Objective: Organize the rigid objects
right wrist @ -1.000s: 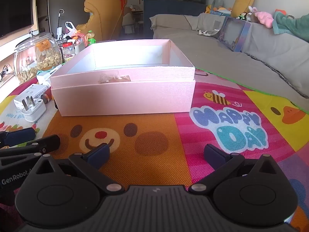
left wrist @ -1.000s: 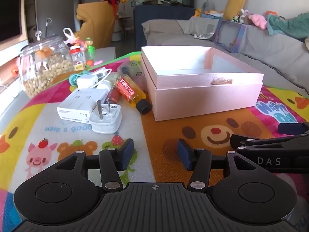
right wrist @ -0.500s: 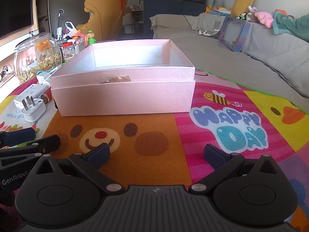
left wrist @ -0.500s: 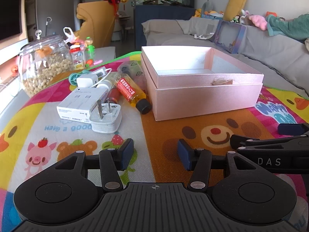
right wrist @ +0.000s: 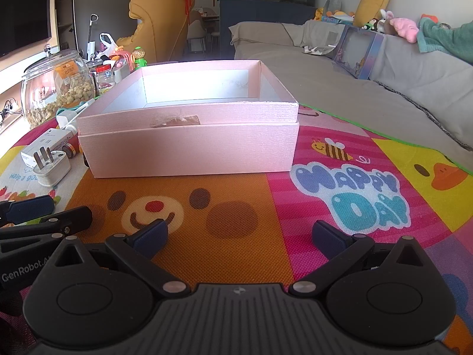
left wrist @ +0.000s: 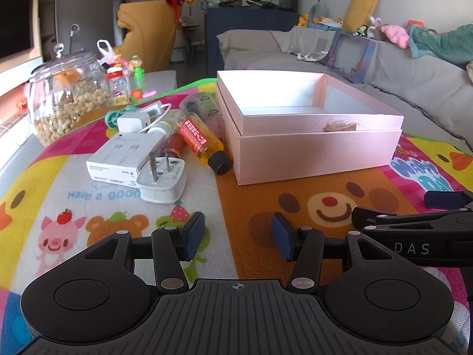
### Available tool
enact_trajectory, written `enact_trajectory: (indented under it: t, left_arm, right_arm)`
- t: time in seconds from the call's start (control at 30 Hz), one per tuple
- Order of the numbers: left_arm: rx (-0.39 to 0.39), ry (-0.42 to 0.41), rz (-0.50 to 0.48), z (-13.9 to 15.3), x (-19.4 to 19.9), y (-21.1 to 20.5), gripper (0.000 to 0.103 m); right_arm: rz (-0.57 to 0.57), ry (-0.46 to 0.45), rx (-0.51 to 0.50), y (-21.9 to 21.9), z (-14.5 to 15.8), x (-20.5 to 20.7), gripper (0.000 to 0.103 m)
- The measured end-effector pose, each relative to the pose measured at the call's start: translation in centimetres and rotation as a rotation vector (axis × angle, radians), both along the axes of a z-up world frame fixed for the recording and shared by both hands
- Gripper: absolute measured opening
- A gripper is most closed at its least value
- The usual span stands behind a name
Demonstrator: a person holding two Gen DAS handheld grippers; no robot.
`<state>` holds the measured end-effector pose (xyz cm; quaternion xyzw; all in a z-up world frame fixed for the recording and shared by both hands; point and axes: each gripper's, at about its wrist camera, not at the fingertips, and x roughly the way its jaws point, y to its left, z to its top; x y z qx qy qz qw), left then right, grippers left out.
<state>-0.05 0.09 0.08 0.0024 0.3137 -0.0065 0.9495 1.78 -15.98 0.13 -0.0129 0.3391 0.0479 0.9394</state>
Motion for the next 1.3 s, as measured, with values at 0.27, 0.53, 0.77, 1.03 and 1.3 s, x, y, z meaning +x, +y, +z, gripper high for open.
enact_trajectory:
  t: [0.27, 0.53, 0.77, 1.03, 1.3]
  left_arm:
    - [0.001, 0.000, 0.000, 0.02, -0.01, 0.01, 0.055]
    - [0.003, 0.000, 0.000, 0.00, -0.03, 0.03, 0.055]
    - [0.012, 0.000, 0.000, -0.01, -0.04, -0.11, 0.055]
    - [0.020, -0.001, 0.001, 0.00, -0.08, -0.20, 0.055]
    - [0.008, 0.000, 0.001, 0.02, -0.07, -0.07, 0.055]
  right_arm:
    - [0.000, 0.000, 0.000, 0.01, 0.00, 0.00, 0.103]
    - [0.000, 0.000, 0.000, 0.02, 0.00, -0.01, 0.103]
    - [0.000, 0.000, 0.000, 0.02, 0.00, -0.02, 0.103]
    - [0.000, -0.001, 0.000, -0.03, 0.03, 0.04, 0.103]
    - [0.005, -0.007, -0.018, 0.07, 0.17, 0.01, 0.103]
